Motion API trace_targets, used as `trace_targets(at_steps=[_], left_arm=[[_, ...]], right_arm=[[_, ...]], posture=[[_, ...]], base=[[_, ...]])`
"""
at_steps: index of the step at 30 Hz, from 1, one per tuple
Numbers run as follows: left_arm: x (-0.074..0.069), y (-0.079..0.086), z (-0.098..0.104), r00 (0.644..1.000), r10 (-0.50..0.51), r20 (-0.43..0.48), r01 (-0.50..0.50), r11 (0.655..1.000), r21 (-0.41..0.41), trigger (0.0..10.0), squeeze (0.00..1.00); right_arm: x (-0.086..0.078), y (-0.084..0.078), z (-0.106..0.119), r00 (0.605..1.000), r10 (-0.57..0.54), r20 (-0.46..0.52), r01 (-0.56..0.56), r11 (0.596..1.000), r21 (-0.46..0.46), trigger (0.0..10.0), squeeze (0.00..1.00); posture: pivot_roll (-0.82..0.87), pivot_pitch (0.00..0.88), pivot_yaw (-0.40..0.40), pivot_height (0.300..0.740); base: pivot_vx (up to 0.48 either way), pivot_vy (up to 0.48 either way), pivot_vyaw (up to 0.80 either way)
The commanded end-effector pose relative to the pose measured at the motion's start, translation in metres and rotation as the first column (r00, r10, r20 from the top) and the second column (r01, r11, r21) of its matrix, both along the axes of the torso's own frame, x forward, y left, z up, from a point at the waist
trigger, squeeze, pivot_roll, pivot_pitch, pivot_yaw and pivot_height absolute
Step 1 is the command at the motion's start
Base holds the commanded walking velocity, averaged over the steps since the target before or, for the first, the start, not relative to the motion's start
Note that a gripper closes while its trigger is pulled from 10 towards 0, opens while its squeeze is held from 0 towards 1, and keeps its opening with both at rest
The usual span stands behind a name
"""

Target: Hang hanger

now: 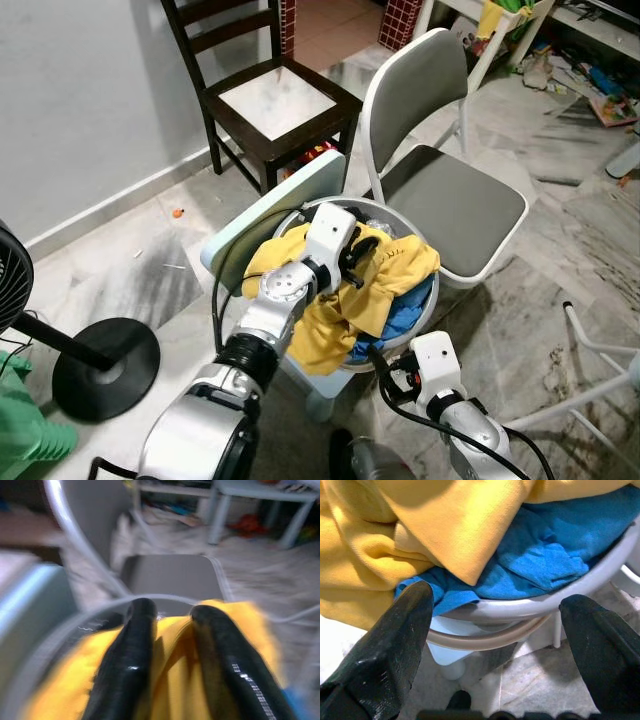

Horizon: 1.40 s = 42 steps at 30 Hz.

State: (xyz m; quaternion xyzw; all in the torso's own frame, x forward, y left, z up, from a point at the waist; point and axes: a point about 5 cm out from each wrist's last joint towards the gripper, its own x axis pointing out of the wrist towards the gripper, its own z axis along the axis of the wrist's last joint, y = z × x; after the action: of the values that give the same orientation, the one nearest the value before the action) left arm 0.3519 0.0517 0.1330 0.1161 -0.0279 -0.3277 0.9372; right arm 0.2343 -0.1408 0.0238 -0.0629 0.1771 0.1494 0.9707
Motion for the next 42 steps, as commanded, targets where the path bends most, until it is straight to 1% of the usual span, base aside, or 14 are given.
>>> trace_targets(at_steps=[1,3,4,5,7,14,17,20,24,25,29,32,41,42], left_arm=[[-0.009,0.007,-0.005,0.997,-0.016,0.070,0.011,0.997,0.074,10.0,1.00],[-0.018,0.019,-0.009,0.992,-0.022,0.122,0.008,0.994,0.113,10.0,1.00],[-0.018,0.019,-0.009,0.992,-0.022,0.122,0.008,0.994,0.113,10.0,1.00],[-0.029,0.033,-0.016,0.986,-0.039,0.161,0.009,0.983,0.182,10.0,1.00],[-0.043,0.044,-0.018,0.977,-0.063,0.203,0.013,0.971,0.238,10.0,1.00],[-0.066,0.057,-0.014,0.950,-0.066,0.304,-0.025,0.958,0.287,10.0,1.00],[-0.087,0.081,-0.027,0.935,-0.027,0.354,-0.108,0.928,0.357,10.0,1.00],[-0.096,0.089,-0.031,0.916,-0.028,0.400,-0.146,0.905,0.399,10.0,1.00],[-0.100,0.094,-0.034,0.912,-0.020,0.410,-0.165,0.896,0.411,10.0,1.00],[-0.107,0.098,-0.043,0.922,-0.001,0.386,-0.175,0.890,0.421,10.0,1.00],[-0.114,0.098,-0.052,0.928,0.009,0.372,-0.183,0.881,0.437,10.0,1.00],[-0.117,0.092,-0.058,0.926,-0.004,0.378,-0.176,0.880,0.441,10.0,1.00],[-0.108,0.071,-0.062,0.915,-0.114,0.386,-0.092,0.875,0.475,10.0,1.00],[-0.106,0.069,-0.063,0.917,-0.126,0.379,-0.078,0.874,0.480,10.0,0.85]], right_arm=[[-0.004,-0.003,-0.007,0.999,-0.004,-0.038,0.004,1.000,-0.007,10.0,0.57],[-0.002,-0.001,-0.007,0.999,0.002,-0.038,-0.002,1.000,-0.005,10.0,0.57],[-0.002,-0.001,-0.007,0.999,0.002,-0.038,-0.002,1.000,-0.005,10.0,0.57],[-0.001,0.000,-0.007,0.999,0.009,-0.039,-0.009,1.000,-0.002,10.0,0.57],[-0.001,0.001,-0.007,0.999,0.013,-0.040,-0.013,1.000,0.001,10.0,0.57],[0.000,0.002,-0.008,0.999,0.015,-0.042,-0.015,1.000,0.002,10.0,0.57],[0.001,0.002,-0.009,0.999,0.014,-0.041,-0.014,1.000,0.002,10.0,0.57],[0.001,0.001,-0.009,0.999,0.015,-0.041,-0.015,1.000,0.003,10.0,0.57],[0.000,0.002,-0.009,0.999,0.017,-0.043,-0.017,1.000,0.003,10.0,0.57],[-0.002,0.001,-0.012,0.998,0.024,-0.052,-0.024,1.000,0.000,10.0,0.58],[-0.004,-0.002,-0.015,0.998,0.026,-0.064,-0.027,1.000,-0.007,10.0,0.57],[-0.006,-0.004,-0.017,0.997,0.025,-0.073,-0.026,1.000,-0.013,10.0,0.58],[-0.006,-0.003,-0.017,0.997,0.034,-0.075,-0.035,0.999,-0.012,10.0,0.58],[-0.006,-0.003,-0.017,0.997,0.035,-0.074,-0.036,0.999,-0.011,10.0,0.57]], posture=[[-0.12,0.244,-0.083,0.740],[-0.11,0.244,-0.083,0.740],[-0.11,0.244,-0.083,0.740],[-0.10,0.244,-0.082,0.740],[-0.08,0.245,-0.079,0.740],[-0.08,0.242,-0.076,0.740],[-0.07,0.239,-0.075,0.740],[-0.07,0.238,-0.076,0.740],[-0.07,0.237,-0.076,0.740],[-0.06,0.233,-0.077,0.740],[-0.07,0.231,-0.078,0.740],[-0.07,0.232,-0.081,0.740],[-0.08,0.235,-0.086,0.740],[-0.08,0.236,-0.086,0.740]], base=[[0.000,0.000,0.00],[0.000,0.000,0.00],[0.000,0.000,0.00],[0.000,0.000,0.00],[0.000,0.000,0.00],[0.000,0.000,0.00],[0.000,0.000,0.00],[0.000,0.000,0.00],[0.000,0.000,0.00],[0.000,0.000,0.00],[0.000,0.000,0.00],[0.000,0.000,0.00],[0.000,0.000,0.00],[0.000,0.000,0.00]])
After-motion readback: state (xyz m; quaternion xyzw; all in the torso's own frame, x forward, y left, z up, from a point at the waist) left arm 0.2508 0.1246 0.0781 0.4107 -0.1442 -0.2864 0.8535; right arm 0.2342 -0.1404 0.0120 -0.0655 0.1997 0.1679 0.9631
